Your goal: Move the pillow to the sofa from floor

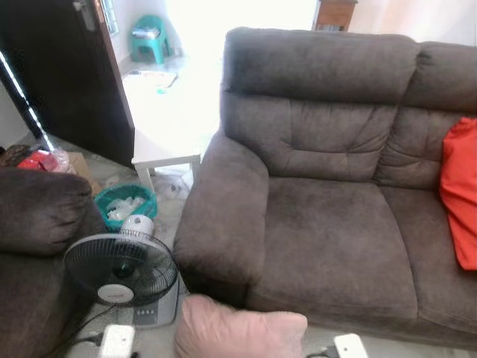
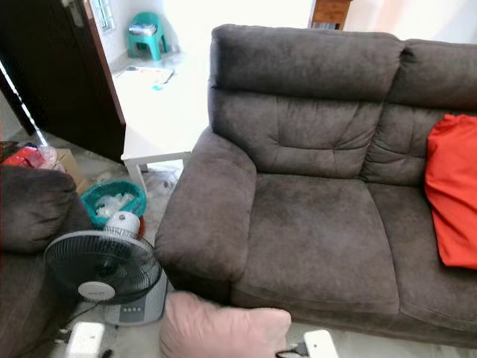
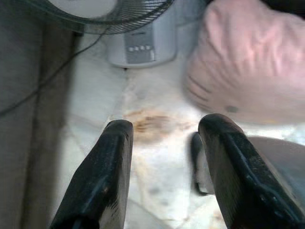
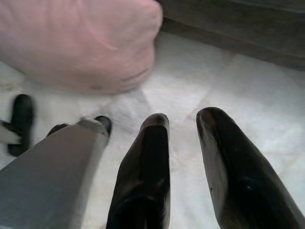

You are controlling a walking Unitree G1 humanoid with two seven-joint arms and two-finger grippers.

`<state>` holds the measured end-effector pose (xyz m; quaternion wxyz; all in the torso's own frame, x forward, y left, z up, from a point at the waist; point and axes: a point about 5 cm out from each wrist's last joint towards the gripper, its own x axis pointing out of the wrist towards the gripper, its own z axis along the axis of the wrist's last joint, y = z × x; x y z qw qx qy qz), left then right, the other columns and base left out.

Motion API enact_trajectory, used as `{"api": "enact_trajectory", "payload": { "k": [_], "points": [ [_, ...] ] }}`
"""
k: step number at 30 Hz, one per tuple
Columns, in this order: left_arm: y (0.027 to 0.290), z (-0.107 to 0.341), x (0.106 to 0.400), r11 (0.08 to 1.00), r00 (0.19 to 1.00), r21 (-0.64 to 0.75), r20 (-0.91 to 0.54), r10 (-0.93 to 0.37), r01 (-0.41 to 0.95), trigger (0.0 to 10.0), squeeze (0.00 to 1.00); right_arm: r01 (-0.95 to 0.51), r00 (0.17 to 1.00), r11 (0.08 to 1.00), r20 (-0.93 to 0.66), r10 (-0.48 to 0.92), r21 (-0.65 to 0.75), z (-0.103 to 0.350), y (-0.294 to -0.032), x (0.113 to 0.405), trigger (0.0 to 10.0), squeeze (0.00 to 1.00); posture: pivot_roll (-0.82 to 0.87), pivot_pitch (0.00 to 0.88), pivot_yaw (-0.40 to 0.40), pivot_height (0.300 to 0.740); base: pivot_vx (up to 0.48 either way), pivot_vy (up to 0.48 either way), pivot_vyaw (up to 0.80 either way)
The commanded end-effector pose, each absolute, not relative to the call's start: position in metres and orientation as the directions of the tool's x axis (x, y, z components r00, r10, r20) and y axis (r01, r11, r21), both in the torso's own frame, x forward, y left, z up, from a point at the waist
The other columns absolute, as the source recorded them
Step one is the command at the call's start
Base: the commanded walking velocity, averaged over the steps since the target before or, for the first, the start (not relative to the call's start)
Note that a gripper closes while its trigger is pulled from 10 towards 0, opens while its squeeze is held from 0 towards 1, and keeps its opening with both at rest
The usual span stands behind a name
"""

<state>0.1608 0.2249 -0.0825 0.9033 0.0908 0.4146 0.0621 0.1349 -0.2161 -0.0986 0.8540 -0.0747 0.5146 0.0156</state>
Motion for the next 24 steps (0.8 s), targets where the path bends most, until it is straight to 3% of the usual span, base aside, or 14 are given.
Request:
{"api": "enact_trajectory", "payload": {
  "k": [1,24],
  "points": [
    [0.232,-0.0824,0.1573,0.971,0.64,0.237,-0.742,0.198,-0.025,10.0,0.0,-0.103,0.481,0.99,-0.876,-0.035,-0.097,-0.0983,-0.2099,0.1388,10.0,0.0,0.17,0.013,-0.076,0.74,0.0,0.0,0.0],
    [0.2306,-0.0824,0.1573,0.978,0.648,0.201,-0.739,0.186,-0.051,10.0,0.0,-0.091,0.484,0.991,-0.874,-0.04,-0.096,-0.0982,-0.2102,0.139,10.0,0.0,0.17,0.01,-0.079,0.74,0.0,0.0,0.0]
  ]
}}
